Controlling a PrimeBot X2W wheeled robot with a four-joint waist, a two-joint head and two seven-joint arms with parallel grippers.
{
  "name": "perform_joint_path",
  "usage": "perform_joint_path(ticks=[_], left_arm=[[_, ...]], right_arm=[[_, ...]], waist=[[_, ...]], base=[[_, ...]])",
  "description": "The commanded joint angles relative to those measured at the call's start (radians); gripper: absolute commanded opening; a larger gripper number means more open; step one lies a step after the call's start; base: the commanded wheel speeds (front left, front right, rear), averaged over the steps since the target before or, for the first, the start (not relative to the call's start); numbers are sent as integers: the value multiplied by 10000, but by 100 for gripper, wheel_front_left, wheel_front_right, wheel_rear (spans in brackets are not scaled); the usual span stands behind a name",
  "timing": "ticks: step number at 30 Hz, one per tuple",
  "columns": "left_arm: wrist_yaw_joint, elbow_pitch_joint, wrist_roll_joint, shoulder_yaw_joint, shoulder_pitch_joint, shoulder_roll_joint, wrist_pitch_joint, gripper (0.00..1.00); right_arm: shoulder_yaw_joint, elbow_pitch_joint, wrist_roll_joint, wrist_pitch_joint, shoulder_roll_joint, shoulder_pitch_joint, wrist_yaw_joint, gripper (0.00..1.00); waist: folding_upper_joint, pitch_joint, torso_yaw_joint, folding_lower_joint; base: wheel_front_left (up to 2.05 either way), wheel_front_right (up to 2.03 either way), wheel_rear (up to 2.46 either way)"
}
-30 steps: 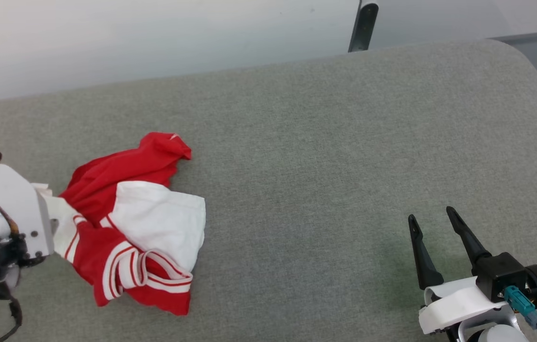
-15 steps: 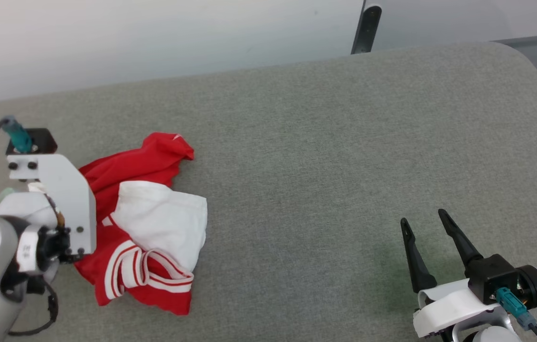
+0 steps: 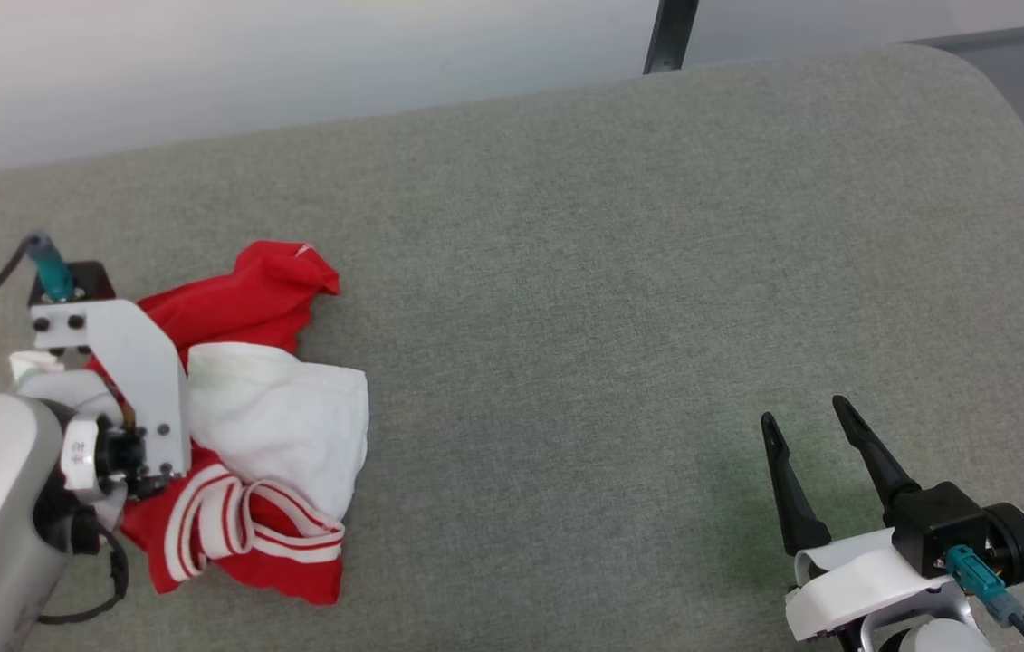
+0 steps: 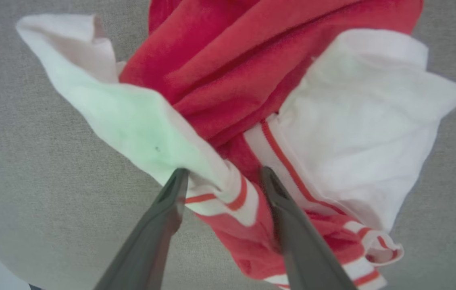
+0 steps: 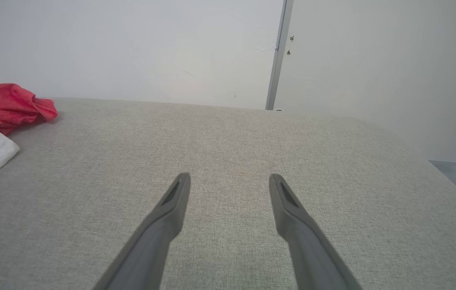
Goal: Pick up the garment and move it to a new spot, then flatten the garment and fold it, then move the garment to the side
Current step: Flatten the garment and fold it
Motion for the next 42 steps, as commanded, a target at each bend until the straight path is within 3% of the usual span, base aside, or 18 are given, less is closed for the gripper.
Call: perform_joint_path(ticks=[1, 13, 20, 27, 31, 32, 33, 34, 35, 42], left_arm=[[1, 145, -52, 48, -62, -15, -1, 3], [435, -24, -160, 523, 354, 507, -105, 0], [1078, -410, -499, 1192, 1529, 933, -332, 0], [1379, -115, -1162, 1844, 2997, 702, -884, 0], [1311, 246, -1451, 2043, 3641, 474, -1216, 0], [1255, 318, -1510, 2061, 3760, 408, -1302, 4], [1174, 394, -1556, 2088, 3845, 345, -1411, 29], [1121, 462, -1584, 2105, 3901, 291, -1533, 83], [1060, 492, -1597, 2126, 3952, 232, -1673, 100], [531, 174, -1468, 2272, 4093, 146, -2691, 100]], right_arm=[[-15, -21, 63, -6, 12, -124, 4, 100], [-241, 47, -172, -6, 14, 88, 3, 100], [-322, 78, -319, -6, 11, 221, 3, 100], [-341, 114, -380, -6, 12, 266, 3, 100], [-349, 162, -408, -6, 11, 288, 3, 100], [-357, 173, -417, -6, 12, 294, 3, 100], [-362, 185, -427, -6, 12, 308, 3, 100], [-371, 196, -433, -6, 12, 326, 4, 100], [-354, 200, -447, -6, 12, 349, 3, 100], [-202, 329, -374, -6, -81, 618, 3, 100]], waist=[[0, 53, -37, 0], [0, -245, 324, 0], [0, -535, 729, 0], [0, -641, 960, 0], [0, -727, 1036, 0], [0, -762, 1057, 0], [0, -802, 1080, 0], [0, -852, 1106, 0], [0, -913, 1130, 0], [0, -1571, 1339, 0]], base=[[0, 0, 0], [0, 0, 0], [0, 0, 0], [0, 0, 0], [0, 0, 0], [0, 0, 0], [0, 0, 0], [0, 0, 0], [0, 0, 0], [0, 0, 0]])
